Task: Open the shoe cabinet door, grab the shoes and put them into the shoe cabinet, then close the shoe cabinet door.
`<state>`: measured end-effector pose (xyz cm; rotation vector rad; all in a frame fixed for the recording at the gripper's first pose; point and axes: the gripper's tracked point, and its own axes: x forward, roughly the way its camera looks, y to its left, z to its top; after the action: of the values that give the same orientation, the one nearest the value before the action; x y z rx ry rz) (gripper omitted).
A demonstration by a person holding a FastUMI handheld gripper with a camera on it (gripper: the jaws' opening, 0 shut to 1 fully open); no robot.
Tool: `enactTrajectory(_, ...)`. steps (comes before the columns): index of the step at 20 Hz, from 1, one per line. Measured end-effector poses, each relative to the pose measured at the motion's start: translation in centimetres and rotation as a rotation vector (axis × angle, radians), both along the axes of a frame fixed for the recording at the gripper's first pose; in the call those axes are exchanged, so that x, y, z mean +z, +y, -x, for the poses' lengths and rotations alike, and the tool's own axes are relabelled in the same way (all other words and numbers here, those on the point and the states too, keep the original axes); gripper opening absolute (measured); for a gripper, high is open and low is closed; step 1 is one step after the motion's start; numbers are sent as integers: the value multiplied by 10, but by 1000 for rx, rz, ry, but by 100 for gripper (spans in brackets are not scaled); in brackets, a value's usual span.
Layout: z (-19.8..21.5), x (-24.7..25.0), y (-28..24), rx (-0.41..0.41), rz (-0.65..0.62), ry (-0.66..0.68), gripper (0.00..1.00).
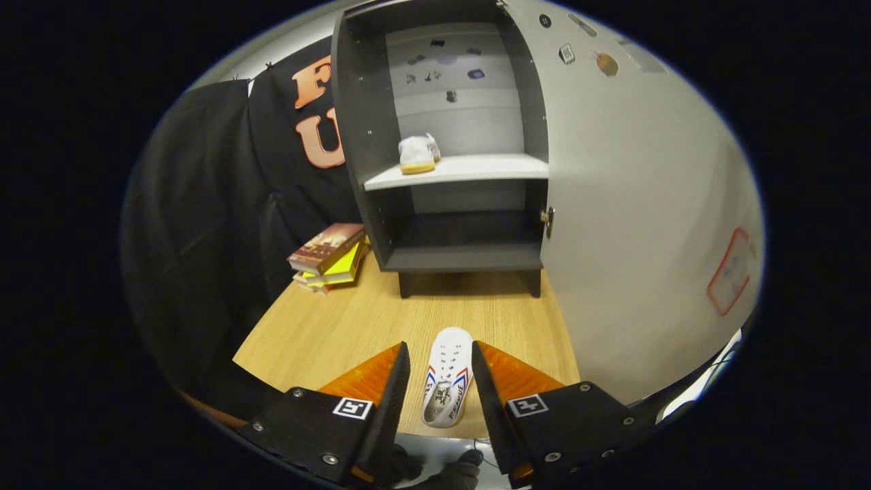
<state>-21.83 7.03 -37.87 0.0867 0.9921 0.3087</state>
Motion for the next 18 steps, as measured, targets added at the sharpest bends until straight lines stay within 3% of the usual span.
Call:
enactTrajectory(3,18,-47,3,69,37,74,65)
enactTrajectory(10,43,-131,13,140,127,207,67)
enactTrajectory(18,40,-179,9,136,144,252,66)
